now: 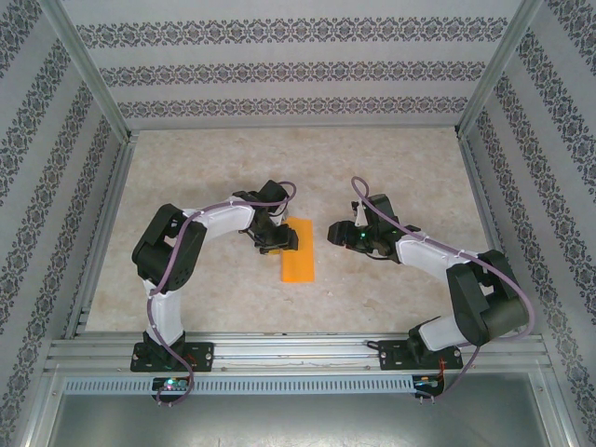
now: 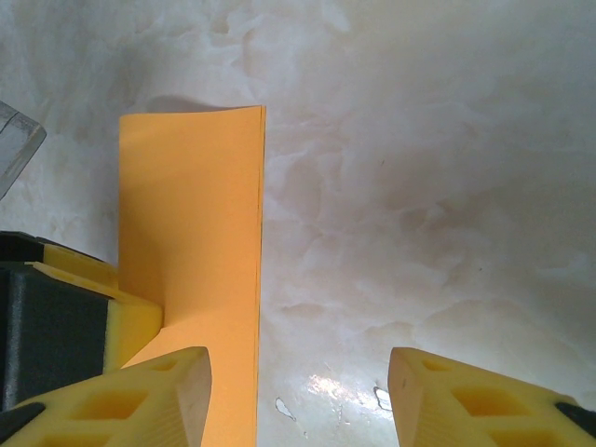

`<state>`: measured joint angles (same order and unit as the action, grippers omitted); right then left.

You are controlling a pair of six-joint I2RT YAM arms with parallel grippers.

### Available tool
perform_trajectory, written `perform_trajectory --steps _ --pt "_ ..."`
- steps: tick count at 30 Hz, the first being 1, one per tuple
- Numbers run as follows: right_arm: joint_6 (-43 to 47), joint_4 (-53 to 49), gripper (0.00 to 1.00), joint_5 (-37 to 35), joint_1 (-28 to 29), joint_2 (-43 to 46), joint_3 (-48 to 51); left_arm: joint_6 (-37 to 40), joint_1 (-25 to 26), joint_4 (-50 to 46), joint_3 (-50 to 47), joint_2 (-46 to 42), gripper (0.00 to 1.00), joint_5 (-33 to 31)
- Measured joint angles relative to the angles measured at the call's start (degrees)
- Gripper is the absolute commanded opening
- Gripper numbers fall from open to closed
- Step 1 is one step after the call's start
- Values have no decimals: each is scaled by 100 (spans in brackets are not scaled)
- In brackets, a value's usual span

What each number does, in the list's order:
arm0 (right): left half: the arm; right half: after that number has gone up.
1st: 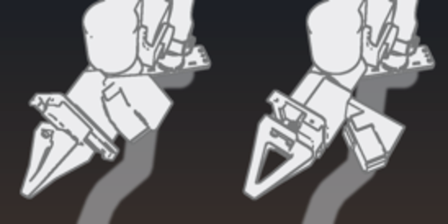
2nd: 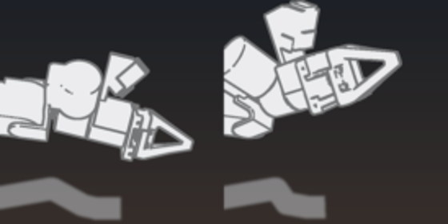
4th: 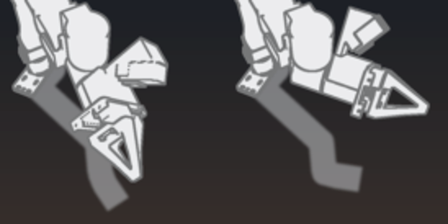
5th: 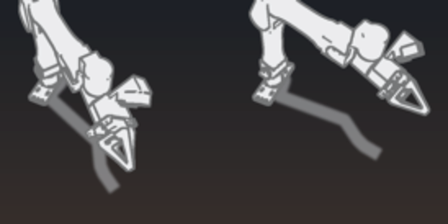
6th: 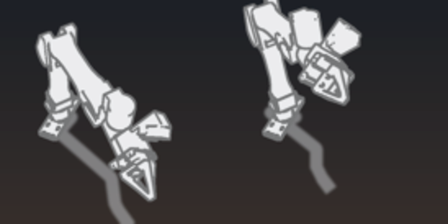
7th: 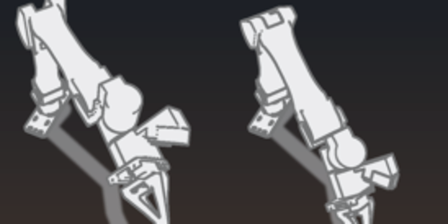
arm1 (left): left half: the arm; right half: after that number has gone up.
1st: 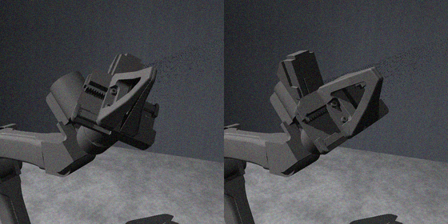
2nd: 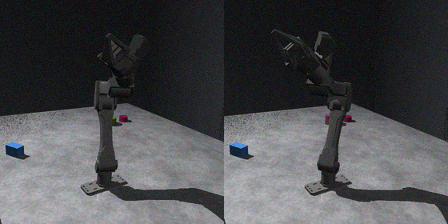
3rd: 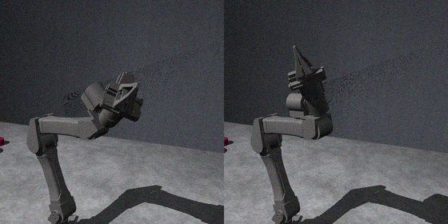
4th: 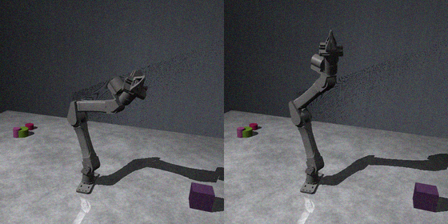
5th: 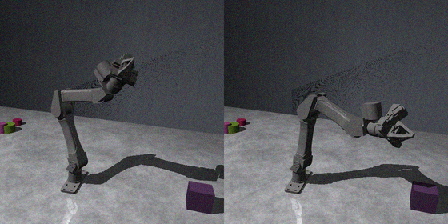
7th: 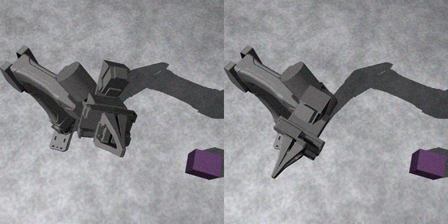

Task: Fold a paper plane with a square sheet of paper (fold left side to right side)
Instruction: First fold in half a square sheet of paper at the center of the table, then hold the square sheet of paper at the center of the table.

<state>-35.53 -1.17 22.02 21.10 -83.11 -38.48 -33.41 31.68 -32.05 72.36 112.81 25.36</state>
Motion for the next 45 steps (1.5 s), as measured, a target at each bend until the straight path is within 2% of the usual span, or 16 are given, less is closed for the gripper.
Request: perform_trajectory --steps 25,28,36,39,45 --pt "17 -79 52 22 17 -2 -2 -4 11 -61 55 46 53 -13" --pt "-46 17 44 177 81 -96 -2 -4 11 -61 55 46 53 -13" --pt "-658 901 7 940 597 -1126 -173 -2 11 -61 55 46 53 -15" --pt "-800 1086 2 1029 758 -1403 -326 -2 11 -61 55 46 53 -15" --pt "-859 1220 0 1043 831 -1663 -487 -2 11 -61 55 46 53 -15"
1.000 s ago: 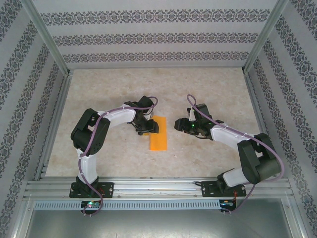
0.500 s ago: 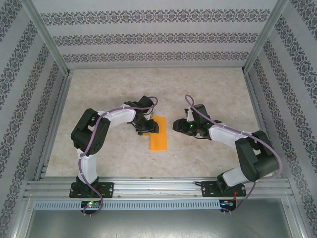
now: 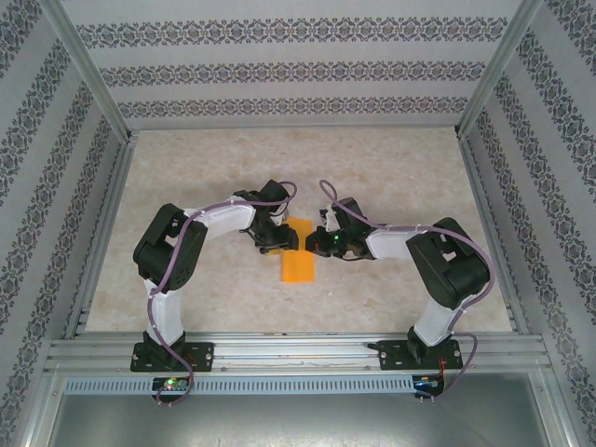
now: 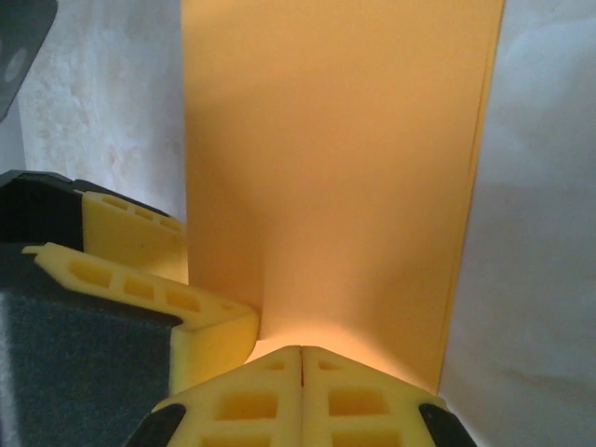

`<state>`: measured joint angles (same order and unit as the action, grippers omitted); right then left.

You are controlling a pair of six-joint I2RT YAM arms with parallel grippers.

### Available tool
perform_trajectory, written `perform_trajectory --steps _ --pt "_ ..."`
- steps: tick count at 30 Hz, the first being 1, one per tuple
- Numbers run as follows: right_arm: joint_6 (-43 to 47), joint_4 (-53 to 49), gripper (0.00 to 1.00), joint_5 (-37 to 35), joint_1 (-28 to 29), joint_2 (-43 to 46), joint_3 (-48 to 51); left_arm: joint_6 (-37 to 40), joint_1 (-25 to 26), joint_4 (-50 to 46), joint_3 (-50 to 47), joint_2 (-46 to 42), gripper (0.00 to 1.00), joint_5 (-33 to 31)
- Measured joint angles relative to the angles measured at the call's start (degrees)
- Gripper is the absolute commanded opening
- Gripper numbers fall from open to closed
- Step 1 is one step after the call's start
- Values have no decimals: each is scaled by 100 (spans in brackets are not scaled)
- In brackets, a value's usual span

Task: Fold a paper plane with a square sheet of paper (fold left side to right side)
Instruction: Hold the square sheet of paper at the center of the table.

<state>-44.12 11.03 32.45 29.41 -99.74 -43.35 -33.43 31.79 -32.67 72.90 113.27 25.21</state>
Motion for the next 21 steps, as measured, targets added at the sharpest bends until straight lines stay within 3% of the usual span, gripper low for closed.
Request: perform_trajectory --steps 12,21 --pt "-13 -221 0 -24 0 -308 -122 0 0 0 0 -11 54 -4" --pt "13 -387 0 -46 0 -330 -195 0 42 365 -304 -389 64 -44"
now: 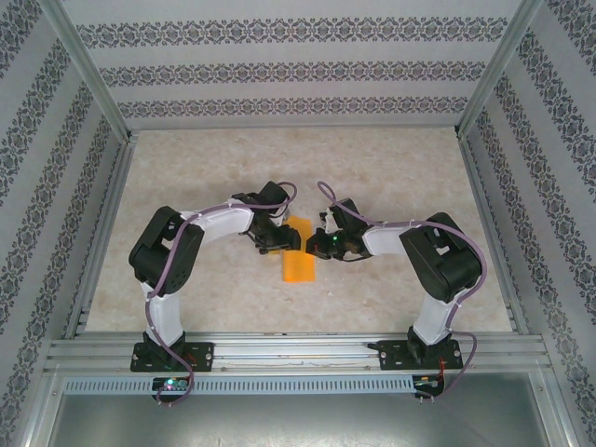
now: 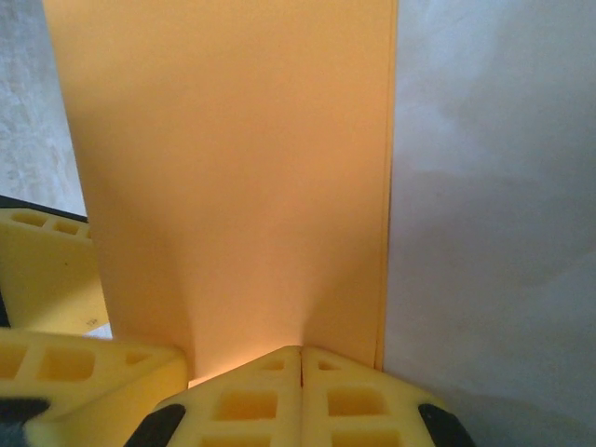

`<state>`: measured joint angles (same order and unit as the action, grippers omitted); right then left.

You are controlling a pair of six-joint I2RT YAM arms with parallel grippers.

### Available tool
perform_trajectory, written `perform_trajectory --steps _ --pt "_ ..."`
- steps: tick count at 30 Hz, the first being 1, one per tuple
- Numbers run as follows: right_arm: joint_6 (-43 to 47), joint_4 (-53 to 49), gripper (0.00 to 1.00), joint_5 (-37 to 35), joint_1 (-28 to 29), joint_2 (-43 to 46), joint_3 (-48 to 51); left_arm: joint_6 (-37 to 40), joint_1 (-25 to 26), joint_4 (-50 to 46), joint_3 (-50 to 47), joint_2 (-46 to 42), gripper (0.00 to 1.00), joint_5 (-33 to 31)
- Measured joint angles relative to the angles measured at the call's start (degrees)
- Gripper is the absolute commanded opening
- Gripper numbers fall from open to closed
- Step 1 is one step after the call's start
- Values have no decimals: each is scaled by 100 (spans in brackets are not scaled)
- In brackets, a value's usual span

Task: Fold a paper plane with a square sheet of paper (fold left side to right side)
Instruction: Hold the square sheet of paper at the center of the table, then first fold the square sheet of paper in half at the center of the table.

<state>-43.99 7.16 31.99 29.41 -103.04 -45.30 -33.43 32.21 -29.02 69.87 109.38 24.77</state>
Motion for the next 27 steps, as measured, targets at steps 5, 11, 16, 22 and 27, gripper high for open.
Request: perform_trajectory --steps 5,11,16,22,27 --pt "46 -92 0 0 0 -20 -57 52 4 267 -422 -487 64 -243" --pt "81 -157 0 0 2 -31 -90 168 -7 704 -699 -1270 38 -199" --pt "85 -208 0 -2 2 -42 -120 151 -7 1384 -861 -1182 20 323" --pt "90 -249 0 -4 0 -50 -146 129 -26 1902 -1080 -667 17 654" --pt "133 -289 0 -17 2 -50 -160 125 -116 2140 -1281 -549 15 678"
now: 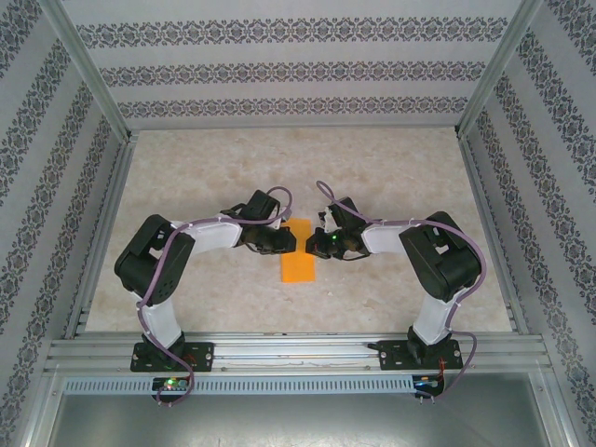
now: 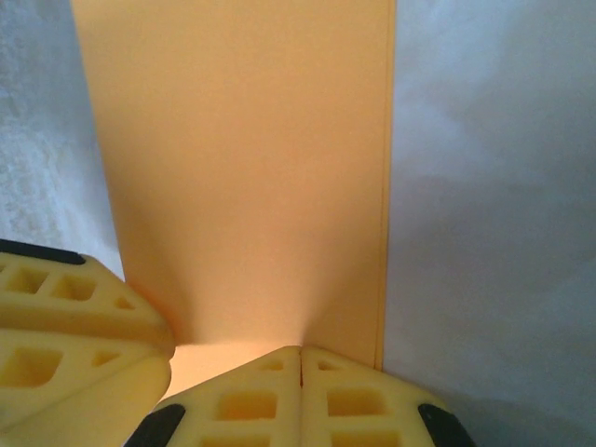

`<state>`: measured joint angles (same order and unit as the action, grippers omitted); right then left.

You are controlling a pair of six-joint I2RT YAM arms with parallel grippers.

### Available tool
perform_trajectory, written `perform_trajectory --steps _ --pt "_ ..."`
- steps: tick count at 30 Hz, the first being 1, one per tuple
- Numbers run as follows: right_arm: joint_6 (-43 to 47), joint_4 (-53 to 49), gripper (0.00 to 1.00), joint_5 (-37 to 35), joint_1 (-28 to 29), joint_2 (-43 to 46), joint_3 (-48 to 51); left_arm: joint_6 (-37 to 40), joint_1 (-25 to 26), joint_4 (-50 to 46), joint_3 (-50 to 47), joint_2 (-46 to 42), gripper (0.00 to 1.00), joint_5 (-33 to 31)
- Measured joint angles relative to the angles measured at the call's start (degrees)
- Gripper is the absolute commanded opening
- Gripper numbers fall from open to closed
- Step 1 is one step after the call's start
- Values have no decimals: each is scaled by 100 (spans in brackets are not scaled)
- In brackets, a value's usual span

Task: Fold a paper plane with a square sheet of paper (fold left side to right side)
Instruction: First fold the square sheet of paper in half at the center of the table, then hold the square sheet of paper at the center of the table.

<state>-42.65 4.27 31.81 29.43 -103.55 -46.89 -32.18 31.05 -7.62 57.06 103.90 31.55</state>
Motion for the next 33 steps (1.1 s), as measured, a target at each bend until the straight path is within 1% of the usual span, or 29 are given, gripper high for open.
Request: perform_trajectory --steps 9,17,22,25,33 --pt "129 -192 0 -114 9 -2 -92 -70 -184 492 -470 31 9 22" --pt "238 -258 0 -133 9 0 -111 -225 -358 1294 -1034 -129 6 243" --pt "256 -258 0 -133 9 0 -111 -232 -616 1283 -1285 -356 5 251" --pt "256 -258 0 -133 9 0 -111 -208 -719 1178 -1373 -507 5 151" --pt "256 -258 0 -133 9 0 -111 -188 -704 1174 -1451 -1021 4 227"
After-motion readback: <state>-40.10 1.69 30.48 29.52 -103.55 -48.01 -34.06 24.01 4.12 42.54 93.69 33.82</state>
